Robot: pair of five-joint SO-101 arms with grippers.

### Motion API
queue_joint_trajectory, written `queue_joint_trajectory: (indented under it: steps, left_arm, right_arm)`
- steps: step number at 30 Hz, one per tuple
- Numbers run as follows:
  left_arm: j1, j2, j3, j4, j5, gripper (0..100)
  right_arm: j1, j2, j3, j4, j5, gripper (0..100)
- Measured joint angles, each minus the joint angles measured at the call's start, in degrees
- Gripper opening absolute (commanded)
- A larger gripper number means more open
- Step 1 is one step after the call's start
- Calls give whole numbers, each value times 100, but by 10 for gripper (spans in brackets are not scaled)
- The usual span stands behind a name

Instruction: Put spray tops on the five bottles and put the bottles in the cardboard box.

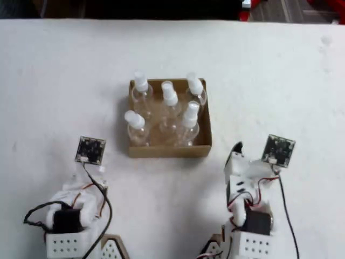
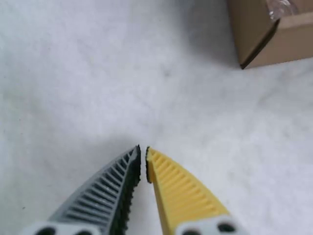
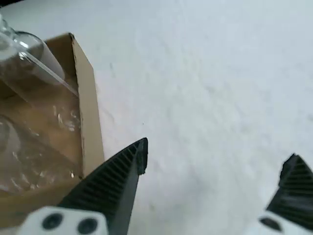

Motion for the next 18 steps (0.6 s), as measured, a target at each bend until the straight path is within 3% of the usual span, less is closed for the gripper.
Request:
queue_joint_trajectory:
  steps: [4,13,18]
  left_arm:
    - [0,0,0,0,0,25]
    - [0,0,0,0,0,25]
    - [0,0,0,0,0,25]
  right_arm:
    - [-9,53,26,132,0,377]
    - [-9,97,26,1837,0,376]
    - [26,97,26,1916,0,338]
